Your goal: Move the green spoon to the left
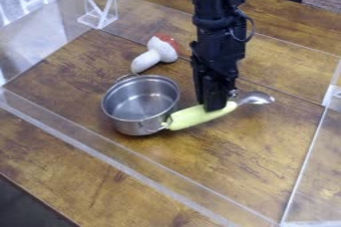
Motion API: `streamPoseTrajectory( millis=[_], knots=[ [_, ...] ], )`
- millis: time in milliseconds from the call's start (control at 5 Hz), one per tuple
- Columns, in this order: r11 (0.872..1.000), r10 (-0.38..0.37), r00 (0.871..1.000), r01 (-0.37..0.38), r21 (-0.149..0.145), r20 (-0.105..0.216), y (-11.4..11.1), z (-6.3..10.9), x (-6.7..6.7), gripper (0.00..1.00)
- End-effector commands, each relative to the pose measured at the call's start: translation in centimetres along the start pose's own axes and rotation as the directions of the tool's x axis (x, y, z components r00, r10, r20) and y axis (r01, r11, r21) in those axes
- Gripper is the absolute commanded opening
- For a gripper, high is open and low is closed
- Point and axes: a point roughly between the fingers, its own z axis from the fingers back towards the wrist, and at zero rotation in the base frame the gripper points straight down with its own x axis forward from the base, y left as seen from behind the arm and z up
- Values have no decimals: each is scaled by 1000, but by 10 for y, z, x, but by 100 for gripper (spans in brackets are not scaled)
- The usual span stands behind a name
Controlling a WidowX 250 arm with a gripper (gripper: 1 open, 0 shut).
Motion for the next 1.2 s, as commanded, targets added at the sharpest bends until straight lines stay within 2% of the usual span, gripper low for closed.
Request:
streamPoseTrajectory(
  millis=[0,200,600,800,1000],
  knots=[
    [997,35,992,-43,65,121,12,45,-5,0],
    [995,67,990,-75,61,128,18,38,-15,100],
    [999,-30,993,26,40,115,28,10,-8,100],
    [998,-68,992,66,26,108,24,-8,0,100],
    [995,-100,990,99,10,98,21,-16,7,100]
  ],
)
